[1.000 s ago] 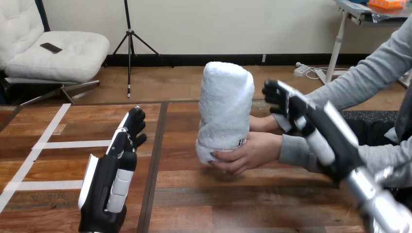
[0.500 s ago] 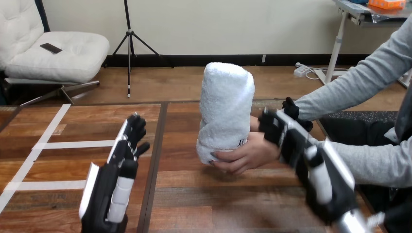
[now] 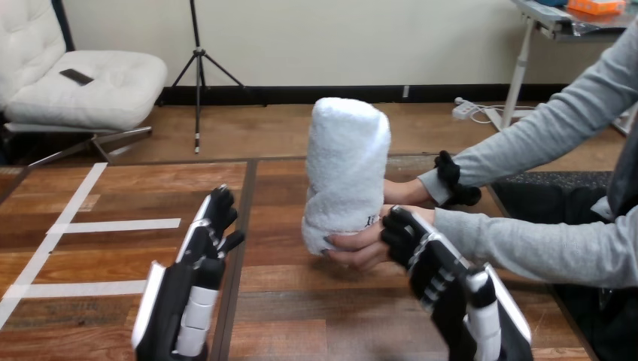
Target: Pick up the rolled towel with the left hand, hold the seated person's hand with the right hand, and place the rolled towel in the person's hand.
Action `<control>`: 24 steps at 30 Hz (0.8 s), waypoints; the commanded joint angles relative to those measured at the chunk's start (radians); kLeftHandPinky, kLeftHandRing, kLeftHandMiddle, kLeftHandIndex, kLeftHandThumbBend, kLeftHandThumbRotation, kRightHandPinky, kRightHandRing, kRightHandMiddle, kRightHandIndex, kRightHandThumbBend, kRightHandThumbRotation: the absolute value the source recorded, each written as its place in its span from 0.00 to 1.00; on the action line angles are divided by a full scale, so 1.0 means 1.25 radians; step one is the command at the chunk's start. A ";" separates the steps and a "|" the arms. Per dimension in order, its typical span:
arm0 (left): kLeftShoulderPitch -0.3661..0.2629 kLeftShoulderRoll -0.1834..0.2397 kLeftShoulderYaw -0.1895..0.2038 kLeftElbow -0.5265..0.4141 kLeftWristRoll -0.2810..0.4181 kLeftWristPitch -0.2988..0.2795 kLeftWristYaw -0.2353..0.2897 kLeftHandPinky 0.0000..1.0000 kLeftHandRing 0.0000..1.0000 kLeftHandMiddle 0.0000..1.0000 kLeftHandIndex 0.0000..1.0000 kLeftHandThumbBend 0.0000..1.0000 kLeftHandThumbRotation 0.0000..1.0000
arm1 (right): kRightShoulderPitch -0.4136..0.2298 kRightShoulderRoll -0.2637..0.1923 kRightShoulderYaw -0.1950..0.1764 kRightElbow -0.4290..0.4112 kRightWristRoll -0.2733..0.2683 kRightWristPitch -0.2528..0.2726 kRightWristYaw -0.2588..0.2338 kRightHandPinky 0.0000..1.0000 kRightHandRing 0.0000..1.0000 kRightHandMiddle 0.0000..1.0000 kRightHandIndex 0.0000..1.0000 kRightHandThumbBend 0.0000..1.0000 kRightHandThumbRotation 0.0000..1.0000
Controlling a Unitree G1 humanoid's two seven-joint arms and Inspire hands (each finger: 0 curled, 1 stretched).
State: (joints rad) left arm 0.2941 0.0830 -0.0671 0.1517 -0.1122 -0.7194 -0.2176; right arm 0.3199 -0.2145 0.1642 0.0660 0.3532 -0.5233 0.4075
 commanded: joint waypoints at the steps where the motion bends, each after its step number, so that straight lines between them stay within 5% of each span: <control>1: -0.009 -0.013 -0.040 -0.129 -0.019 -0.016 -0.021 0.90 0.97 0.97 0.97 0.84 1.00 | -0.033 0.030 -0.004 -0.119 0.018 -0.006 0.004 1.00 0.96 0.94 0.94 0.93 1.00; 24: -0.020 -0.014 -0.028 -0.134 -0.006 -0.023 -0.011 0.86 0.95 0.95 0.95 0.84 1.00 | -0.032 0.077 -0.032 -0.100 0.020 -0.005 0.027 0.96 0.95 0.95 0.94 0.87 1.00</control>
State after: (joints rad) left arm 0.2878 0.0840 -0.1092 -0.0042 -0.1121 -0.7229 -0.2404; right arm 0.3349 -0.1427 0.1467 -0.0401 0.3663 -0.5214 0.4410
